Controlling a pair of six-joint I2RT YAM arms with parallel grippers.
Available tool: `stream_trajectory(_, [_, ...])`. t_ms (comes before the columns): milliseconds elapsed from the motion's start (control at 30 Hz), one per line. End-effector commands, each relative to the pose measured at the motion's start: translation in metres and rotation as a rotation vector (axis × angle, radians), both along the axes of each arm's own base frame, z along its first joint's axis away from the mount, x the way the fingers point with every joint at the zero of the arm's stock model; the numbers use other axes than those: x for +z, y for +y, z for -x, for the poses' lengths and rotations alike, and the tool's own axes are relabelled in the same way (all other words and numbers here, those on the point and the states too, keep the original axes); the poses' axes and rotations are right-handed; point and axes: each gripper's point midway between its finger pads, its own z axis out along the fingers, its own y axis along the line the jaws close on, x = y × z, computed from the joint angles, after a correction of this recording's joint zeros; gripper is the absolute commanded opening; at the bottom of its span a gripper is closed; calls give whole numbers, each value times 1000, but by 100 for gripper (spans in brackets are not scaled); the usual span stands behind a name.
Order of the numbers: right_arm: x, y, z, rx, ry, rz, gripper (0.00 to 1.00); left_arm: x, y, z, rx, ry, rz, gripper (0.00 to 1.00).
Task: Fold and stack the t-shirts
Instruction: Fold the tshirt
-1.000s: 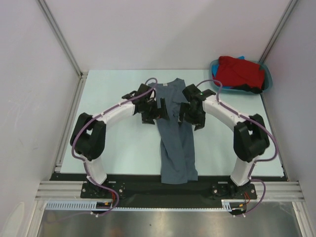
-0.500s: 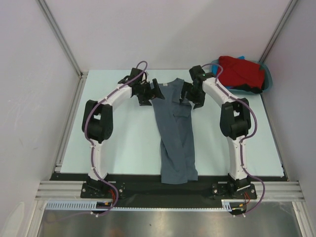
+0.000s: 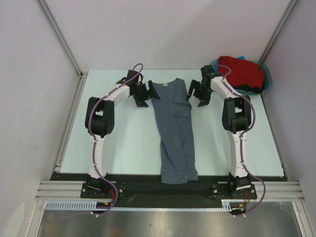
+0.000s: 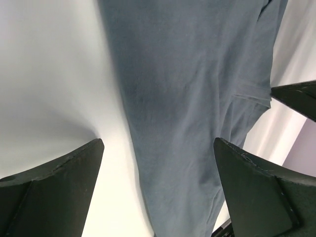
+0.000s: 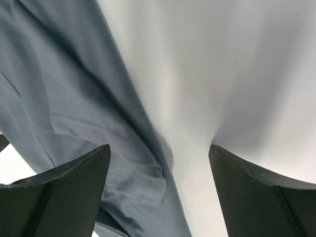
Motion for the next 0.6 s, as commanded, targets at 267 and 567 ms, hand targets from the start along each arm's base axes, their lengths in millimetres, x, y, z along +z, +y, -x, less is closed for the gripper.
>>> stream_trajectory(267, [-7, 21, -11, 40, -7, -194, 85, 20, -26, -26, -22, -63, 147, 100])
stream_trajectory(567, [-39, 45, -7, 69, 64, -306, 78, 7, -37, -43, -15, -52, 195, 100])
